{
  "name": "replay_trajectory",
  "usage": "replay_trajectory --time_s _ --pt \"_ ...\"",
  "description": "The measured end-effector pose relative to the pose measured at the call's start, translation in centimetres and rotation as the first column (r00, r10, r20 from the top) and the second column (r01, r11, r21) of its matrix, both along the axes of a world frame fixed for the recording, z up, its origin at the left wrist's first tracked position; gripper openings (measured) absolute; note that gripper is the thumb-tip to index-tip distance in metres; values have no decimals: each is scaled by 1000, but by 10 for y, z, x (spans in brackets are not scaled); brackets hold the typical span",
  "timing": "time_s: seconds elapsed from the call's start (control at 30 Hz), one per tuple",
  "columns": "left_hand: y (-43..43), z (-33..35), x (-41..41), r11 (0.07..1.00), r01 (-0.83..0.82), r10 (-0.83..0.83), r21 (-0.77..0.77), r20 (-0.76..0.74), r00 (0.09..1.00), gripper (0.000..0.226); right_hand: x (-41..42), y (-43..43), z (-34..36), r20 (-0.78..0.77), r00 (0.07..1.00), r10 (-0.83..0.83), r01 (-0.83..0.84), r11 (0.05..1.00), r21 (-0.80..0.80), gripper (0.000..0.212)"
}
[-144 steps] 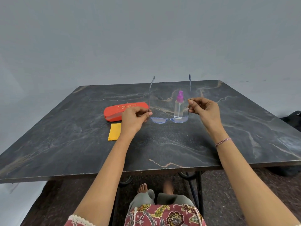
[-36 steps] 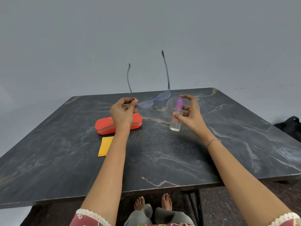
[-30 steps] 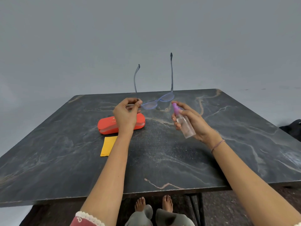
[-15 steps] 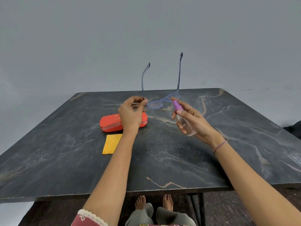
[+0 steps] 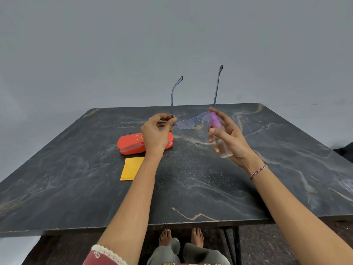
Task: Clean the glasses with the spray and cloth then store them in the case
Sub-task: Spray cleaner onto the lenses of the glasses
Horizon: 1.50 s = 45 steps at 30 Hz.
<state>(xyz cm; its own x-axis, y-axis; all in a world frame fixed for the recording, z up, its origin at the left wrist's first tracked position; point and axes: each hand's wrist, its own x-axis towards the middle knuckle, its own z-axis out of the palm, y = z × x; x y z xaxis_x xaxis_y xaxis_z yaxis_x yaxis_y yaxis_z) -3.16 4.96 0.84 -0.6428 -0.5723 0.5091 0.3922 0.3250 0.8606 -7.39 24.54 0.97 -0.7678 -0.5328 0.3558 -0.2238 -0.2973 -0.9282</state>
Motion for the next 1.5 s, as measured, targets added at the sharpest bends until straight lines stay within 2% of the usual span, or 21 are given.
replay_trajectory --time_s 0.1,0.2,0.3,0.43,0.73,1.5 --pt "-1 -1 0 1000 0 -1 -17 -11 1000 7 0 -1 -2 -101 986 -130 135 990 44 52" --pt "-1 -1 0 999 -2 1 -37 -19 1000 7 3 -5 -5 -307 923 -232 291 943 163 50" --pt "2 -3 0 996 -8 6 -90 -28 1000 9 4 -11 -10 -527 817 -234 426 861 279 48" --pt "4 -4 -1 986 -17 11 -168 -36 999 8 3 -17 -12 -668 705 -239 556 771 311 44" --pt "11 -5 1 950 -55 35 -308 -70 997 8 1 -16 -12 -702 632 -327 673 681 289 39" --pt "13 -4 3 920 -77 56 -383 -67 996 9 -4 -15 -15 -754 567 -333 748 592 301 38"
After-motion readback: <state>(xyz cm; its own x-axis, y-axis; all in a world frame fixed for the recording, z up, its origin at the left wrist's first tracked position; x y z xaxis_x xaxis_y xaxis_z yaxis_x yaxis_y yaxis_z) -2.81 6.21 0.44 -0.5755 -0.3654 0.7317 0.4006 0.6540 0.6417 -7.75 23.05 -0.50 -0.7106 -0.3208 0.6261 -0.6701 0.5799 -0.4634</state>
